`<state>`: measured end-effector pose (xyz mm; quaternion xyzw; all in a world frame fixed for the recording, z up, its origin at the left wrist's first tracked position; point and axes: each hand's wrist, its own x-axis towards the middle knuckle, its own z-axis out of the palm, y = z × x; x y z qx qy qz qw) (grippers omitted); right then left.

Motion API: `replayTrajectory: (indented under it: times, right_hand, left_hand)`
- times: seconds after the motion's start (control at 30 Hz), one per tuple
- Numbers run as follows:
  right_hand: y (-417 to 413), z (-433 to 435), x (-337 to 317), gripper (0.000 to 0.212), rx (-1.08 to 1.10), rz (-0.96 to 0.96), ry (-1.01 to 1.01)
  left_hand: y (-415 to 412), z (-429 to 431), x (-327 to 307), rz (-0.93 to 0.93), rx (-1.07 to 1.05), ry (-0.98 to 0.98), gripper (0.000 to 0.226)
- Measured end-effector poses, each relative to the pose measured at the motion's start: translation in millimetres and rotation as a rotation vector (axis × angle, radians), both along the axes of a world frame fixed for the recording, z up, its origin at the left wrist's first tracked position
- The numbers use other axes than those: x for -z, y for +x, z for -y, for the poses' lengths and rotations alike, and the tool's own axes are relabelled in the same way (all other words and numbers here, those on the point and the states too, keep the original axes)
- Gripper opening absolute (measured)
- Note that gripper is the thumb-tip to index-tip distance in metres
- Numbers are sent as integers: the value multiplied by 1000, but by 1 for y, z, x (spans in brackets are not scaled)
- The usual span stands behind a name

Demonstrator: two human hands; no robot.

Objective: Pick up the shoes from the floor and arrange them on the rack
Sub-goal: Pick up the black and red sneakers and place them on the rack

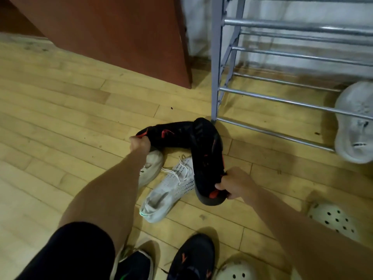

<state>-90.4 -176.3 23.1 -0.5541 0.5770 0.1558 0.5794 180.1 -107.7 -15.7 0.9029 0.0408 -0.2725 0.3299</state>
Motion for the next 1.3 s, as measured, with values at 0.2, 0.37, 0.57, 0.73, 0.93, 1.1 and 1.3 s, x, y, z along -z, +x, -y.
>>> replayTrajectory:
  times: [0.2,0.37,0.57,0.73,0.93,1.1,1.3]
  right_hand:
    - [-7,1,9,21,26,40,32]
    - [-13,2,4,14,35,2,51]
    - [-24,-10,-17,34,16,-18,38]
    - [-47,-29,-35,38,86,-29,55]
    - [-87,-38,-54,45,268,-19,17]
    - [-110,-35,-64,45,481,57,-45]
    - [-123,-11,-59,38,705,103,-111]
  left_hand:
    - [14,1,4,-62,-342,-164,59]
    - [6,-10,-27,-14,-100,-89,37]
    - [-27,-57,-67,-191,182,89,13]
    - [-85,-91,-76,-419,179,-100,19]
    - [-151,-116,-72,-530,191,-207,8]
    - [-186,-102,-62,-564,182,-283,8]
    - [-215,-34,-58,-577,177,-406,21]
